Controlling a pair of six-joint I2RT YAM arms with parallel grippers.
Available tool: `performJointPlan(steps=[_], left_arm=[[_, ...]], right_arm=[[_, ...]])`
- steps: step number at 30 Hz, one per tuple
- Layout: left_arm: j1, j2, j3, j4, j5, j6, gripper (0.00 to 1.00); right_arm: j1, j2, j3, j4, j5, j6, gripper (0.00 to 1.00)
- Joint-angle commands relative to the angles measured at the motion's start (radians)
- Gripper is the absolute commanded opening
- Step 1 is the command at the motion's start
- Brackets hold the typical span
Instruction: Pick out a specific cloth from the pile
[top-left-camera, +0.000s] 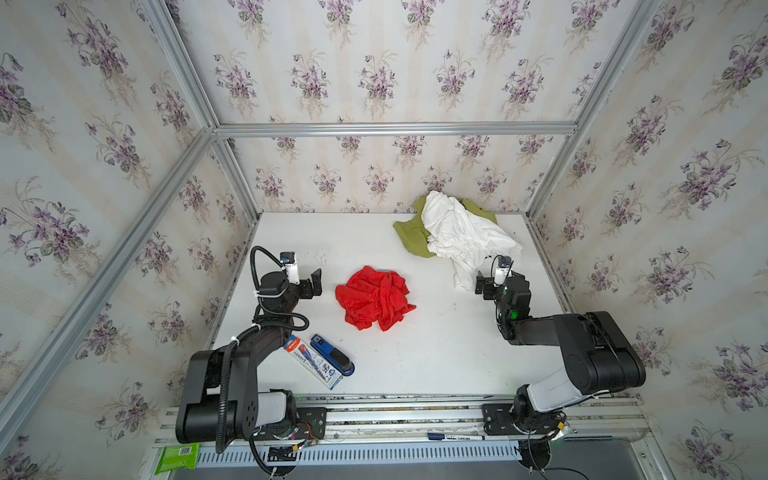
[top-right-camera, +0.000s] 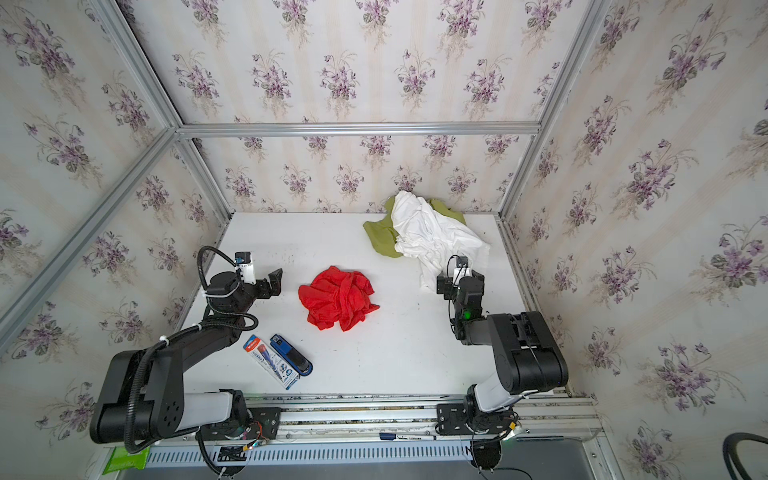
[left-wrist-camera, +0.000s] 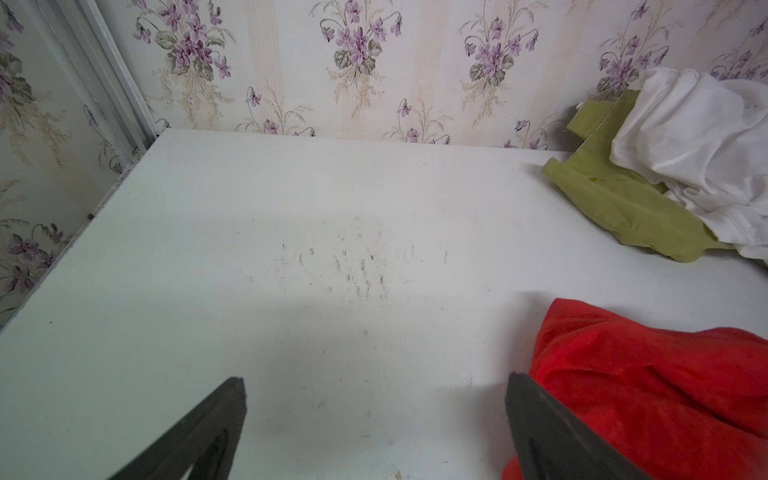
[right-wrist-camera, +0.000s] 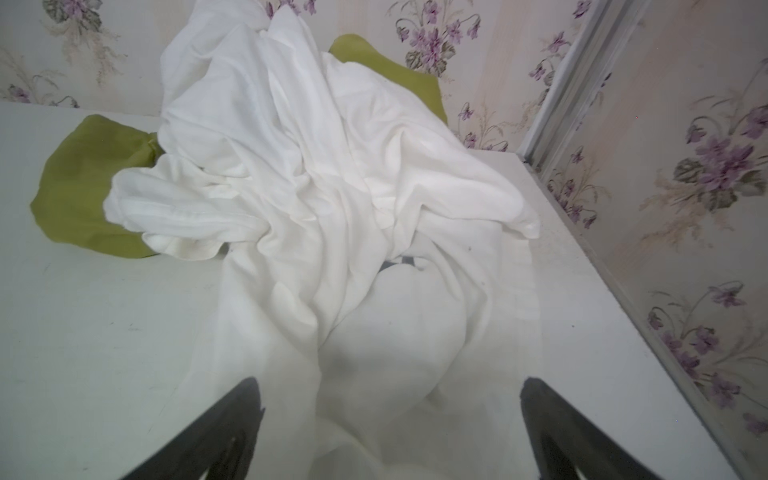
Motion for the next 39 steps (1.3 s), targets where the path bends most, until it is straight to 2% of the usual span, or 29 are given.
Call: performJointPlan(steps=[1,6,11,12,16,22,26,34,37,39], left_arm=[[-0.005,-0.011,-0.019,0.082,-0.002,0.024,0.99],[-0.005,-0.001,-0.009,0.068,-0.011,0.024,0.99],[-0.016,0.001,-0.001,0.057,-0.039,0.026,0.99],[-0.023,0.002,0.003,0.050,-0.053,0.027,0.99],[-0.035,0.006,0.013,0.035,-0.086,0.031,1.00],[-0.037,0.008,0.016,0.033,-0.090,0.032,0.99],[-0.070,0.007,0.016,0.030,-0.158,0.050,1.00],[-0.086,0.002,0.005,0.041,-0.195,0.054,1.00],[-0.087,-0.018,-0.066,0.144,-0.213,0.043,1.00],[-0.098,0.049,-0.177,0.449,-0.252,0.056,0.99]], right_arm=[[-0.003,-0.007,-0.015,0.027,-0.020,0.017,1.00],[-0.001,-0.008,-0.082,0.148,-0.055,0.003,1.00],[-0.002,-0.003,-0.005,0.013,-0.062,0.003,1.00],[-0.002,-0.006,0.022,-0.056,-0.092,-0.004,1.00],[-0.050,-0.006,0.026,-0.068,-0.202,0.016,1.00],[-0.049,-0.006,0.019,-0.051,-0.203,0.014,1.00],[-0.050,-0.007,0.016,-0.044,-0.199,0.012,1.00],[-0.049,-0.005,0.020,-0.050,-0.197,0.011,1.00],[-0.049,-0.005,0.019,-0.049,-0.199,0.012,1.00],[-0.050,-0.005,0.019,-0.049,-0.199,0.011,1.00]])
